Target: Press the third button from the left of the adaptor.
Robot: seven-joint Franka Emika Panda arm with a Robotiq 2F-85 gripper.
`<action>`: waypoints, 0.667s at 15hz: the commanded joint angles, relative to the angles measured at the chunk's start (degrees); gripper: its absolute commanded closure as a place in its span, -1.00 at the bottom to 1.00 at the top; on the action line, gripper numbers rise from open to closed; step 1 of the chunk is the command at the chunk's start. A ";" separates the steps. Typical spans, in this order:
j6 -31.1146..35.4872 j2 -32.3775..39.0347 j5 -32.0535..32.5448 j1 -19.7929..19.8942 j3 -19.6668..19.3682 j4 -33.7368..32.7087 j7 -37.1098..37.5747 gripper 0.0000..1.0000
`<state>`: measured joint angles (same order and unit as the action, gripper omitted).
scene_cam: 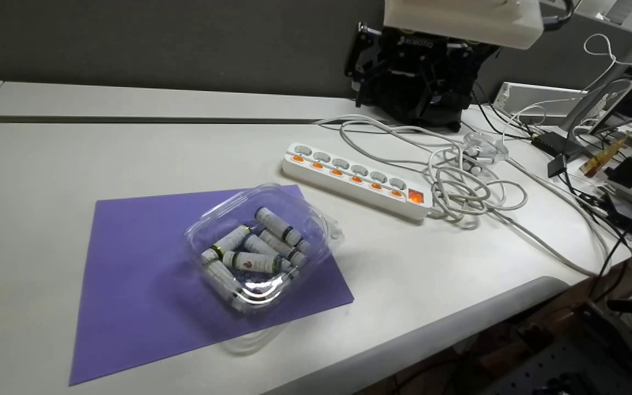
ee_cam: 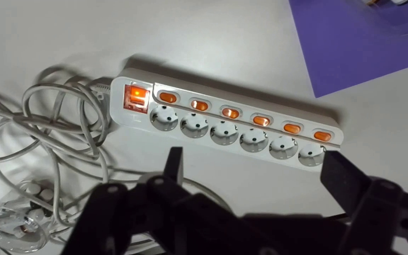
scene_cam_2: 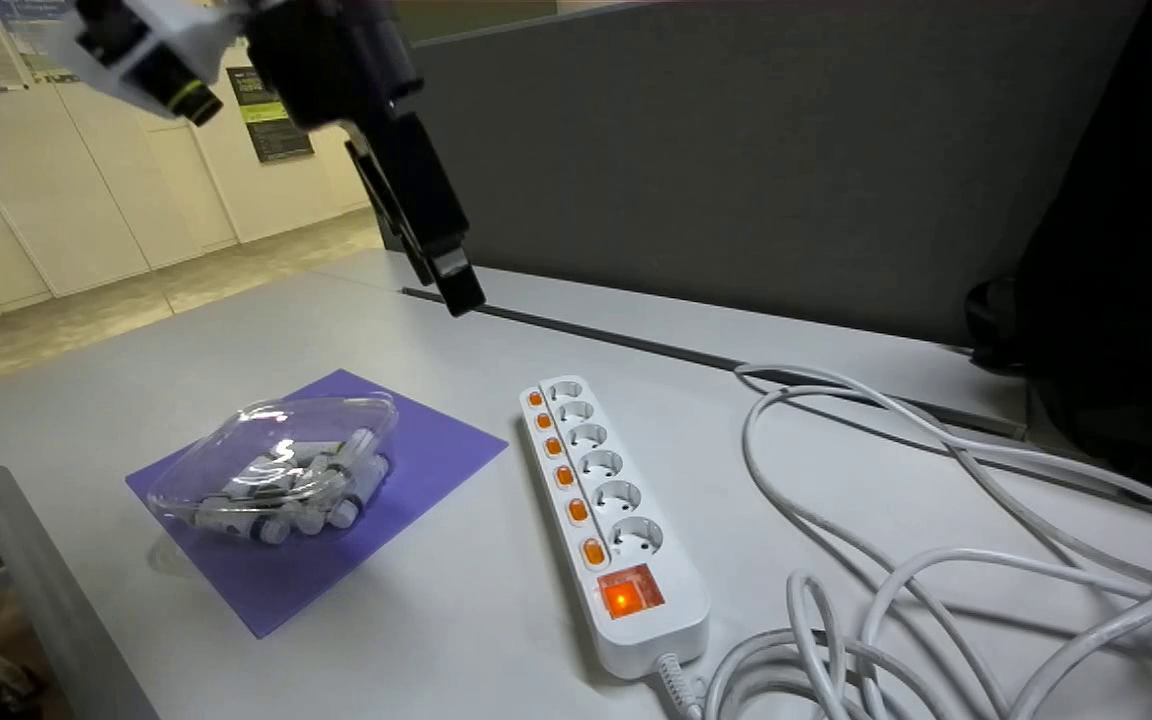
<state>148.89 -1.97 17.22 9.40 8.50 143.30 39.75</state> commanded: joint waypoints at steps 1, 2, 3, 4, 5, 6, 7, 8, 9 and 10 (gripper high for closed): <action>-0.05 0.55 0.06 -3.41 -3.56 -0.11 -0.07 -1.00; -0.06 0.46 0.07 -3.63 -3.69 -0.03 -0.07 -1.00; -0.14 0.05 0.10 -3.75 -3.57 0.07 -0.05 -1.00; -0.18 -0.25 0.11 -3.84 -3.48 0.08 -0.03 -1.00; -0.21 -0.47 0.13 -3.88 -3.42 0.10 -0.03 -1.00; 0.67 -0.25 0.61 -3.71 -3.49 -0.03 0.23 -1.00; 0.93 0.96 -0.60 -3.93 -3.88 -0.83 -1.64 -1.00; 1.24 2.04 -0.61 -4.21 -4.46 -1.49 -1.62 -1.00; 1.75 3.70 -2.19 -4.63 -5.12 -2.48 -3.41 -1.00; 1.91 5.09 -2.66 -4.96 -5.71 -3.35 -4.13 -1.00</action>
<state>150.03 -1.08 16.58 5.98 5.07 143.12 38.21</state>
